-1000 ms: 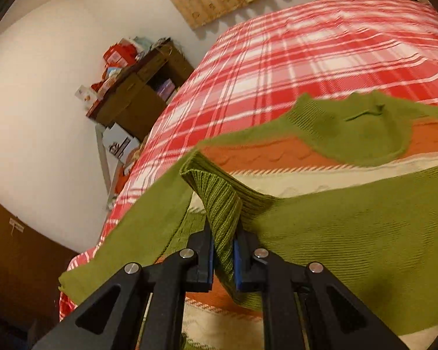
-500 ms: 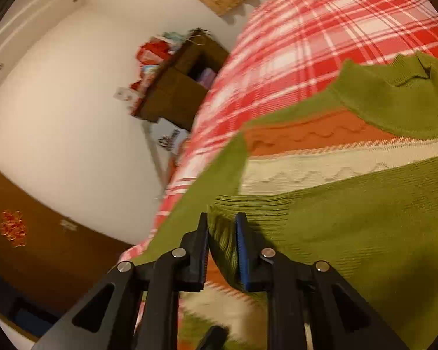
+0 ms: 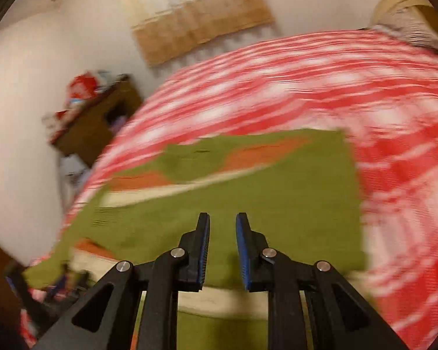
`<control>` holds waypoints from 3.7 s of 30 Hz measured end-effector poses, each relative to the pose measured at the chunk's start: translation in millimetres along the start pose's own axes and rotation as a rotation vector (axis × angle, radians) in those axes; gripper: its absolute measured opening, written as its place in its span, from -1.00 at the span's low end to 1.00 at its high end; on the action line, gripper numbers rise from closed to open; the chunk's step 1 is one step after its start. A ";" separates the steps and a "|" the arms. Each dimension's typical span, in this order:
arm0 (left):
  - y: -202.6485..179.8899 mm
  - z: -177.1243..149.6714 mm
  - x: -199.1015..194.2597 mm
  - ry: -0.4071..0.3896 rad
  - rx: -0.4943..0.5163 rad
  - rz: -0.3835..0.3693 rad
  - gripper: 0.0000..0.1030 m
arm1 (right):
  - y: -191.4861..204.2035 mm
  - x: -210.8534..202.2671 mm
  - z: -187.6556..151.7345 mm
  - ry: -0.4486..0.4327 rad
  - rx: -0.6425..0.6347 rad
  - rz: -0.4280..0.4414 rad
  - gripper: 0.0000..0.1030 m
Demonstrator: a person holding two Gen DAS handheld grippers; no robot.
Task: Fold small clothes
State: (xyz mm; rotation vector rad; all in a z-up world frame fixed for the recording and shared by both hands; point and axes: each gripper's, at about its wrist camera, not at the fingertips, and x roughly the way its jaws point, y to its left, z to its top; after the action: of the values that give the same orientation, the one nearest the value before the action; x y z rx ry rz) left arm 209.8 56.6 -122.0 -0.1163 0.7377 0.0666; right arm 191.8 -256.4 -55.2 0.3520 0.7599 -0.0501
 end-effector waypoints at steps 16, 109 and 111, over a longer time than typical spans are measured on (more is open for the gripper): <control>10.2 1.4 -12.3 0.067 0.014 0.085 1.00 | -32.3 5.2 -34.4 -0.026 -0.032 -0.008 -0.10; 8.9 -24.3 -24.5 -0.021 -0.050 0.055 1.00 | 114.5 70.6 -27.7 0.137 -0.265 0.077 -0.22; 11.3 -24.2 -24.4 -0.022 -0.044 0.060 1.00 | 127.1 71.9 -33.6 0.094 -0.335 0.023 -0.47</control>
State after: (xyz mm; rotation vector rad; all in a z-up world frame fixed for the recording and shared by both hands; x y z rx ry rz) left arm 174.5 64.2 -124.2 -0.1355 0.7177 0.1410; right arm 243.3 -119.9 -89.4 0.0438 0.8411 0.1152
